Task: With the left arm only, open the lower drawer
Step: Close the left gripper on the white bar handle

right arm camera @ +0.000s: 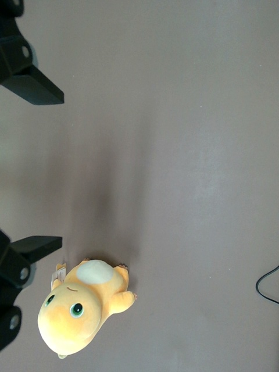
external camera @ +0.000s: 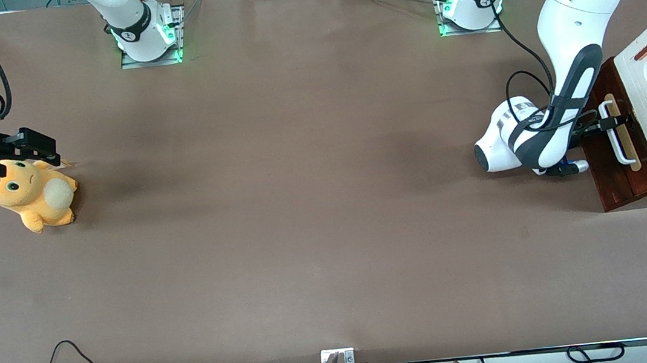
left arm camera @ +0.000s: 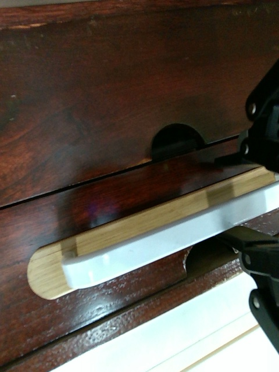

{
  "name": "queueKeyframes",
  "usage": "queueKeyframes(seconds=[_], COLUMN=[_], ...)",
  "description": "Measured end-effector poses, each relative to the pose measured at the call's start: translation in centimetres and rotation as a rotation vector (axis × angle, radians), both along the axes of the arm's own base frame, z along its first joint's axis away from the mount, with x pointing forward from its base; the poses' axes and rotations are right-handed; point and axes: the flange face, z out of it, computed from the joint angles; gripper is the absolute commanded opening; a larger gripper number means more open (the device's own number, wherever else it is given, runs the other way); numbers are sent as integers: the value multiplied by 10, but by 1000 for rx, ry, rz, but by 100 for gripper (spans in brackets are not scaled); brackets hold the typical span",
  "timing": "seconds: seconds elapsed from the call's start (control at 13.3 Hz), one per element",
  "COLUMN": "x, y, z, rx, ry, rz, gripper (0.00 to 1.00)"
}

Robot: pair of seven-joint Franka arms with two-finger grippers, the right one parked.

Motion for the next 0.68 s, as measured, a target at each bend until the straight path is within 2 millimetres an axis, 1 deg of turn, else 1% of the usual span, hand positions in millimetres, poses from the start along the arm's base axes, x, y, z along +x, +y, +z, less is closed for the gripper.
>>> queueKeyframes(seconds=[0.38,0.68], x=[1,1], y=[0,-1], z=[1,2], rx=[2,3], ry=[-3,-4], rz=[0,0], gripper=[39,31])
